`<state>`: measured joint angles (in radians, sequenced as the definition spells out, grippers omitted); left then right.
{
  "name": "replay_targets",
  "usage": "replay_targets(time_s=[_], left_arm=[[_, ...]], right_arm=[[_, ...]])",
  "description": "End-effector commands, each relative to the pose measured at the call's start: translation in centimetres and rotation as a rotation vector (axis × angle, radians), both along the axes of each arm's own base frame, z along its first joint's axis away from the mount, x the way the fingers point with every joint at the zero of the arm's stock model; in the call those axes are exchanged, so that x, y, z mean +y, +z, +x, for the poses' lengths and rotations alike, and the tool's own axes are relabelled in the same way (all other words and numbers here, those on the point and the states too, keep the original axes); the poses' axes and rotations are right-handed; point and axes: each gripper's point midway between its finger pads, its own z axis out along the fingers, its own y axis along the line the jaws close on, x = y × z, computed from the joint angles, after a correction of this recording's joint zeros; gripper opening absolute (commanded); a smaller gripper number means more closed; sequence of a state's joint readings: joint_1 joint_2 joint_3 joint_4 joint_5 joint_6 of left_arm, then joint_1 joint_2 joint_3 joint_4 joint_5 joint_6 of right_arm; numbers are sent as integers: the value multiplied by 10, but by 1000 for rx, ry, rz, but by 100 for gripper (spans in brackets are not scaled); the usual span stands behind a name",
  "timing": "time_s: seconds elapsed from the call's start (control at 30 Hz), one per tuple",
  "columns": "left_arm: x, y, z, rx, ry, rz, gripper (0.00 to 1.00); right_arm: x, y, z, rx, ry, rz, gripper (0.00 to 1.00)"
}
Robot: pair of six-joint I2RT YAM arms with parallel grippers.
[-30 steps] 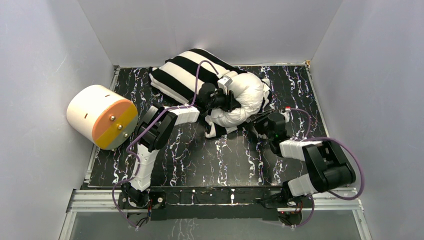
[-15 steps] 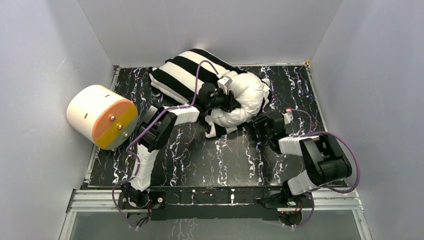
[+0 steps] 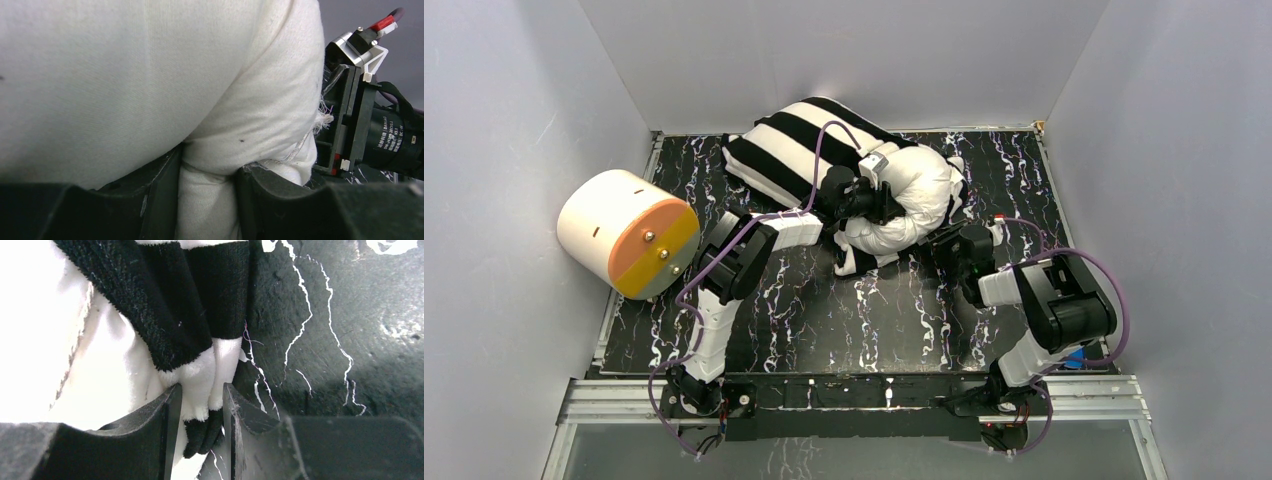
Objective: Put the pillow into the pillowcase
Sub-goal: Stuff the pillow into the pillowcase.
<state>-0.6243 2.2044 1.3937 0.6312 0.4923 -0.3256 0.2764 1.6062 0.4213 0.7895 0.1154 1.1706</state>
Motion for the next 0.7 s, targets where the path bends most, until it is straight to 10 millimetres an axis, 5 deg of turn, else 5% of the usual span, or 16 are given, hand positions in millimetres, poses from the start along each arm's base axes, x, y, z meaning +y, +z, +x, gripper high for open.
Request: replay_targets(time_s=[0.0, 0.27, 0.67], left_arm=[[114, -176, -26, 415, 224, 416, 39], [113, -173, -27, 425, 223, 403, 39], [113, -166, -24, 410, 226, 406, 39]], right_arm=[[-2, 45, 9, -159, -3, 4, 44], [-5, 51, 15, -158, -12, -26, 45], [-3, 10, 17, -46, -21, -9, 43]])
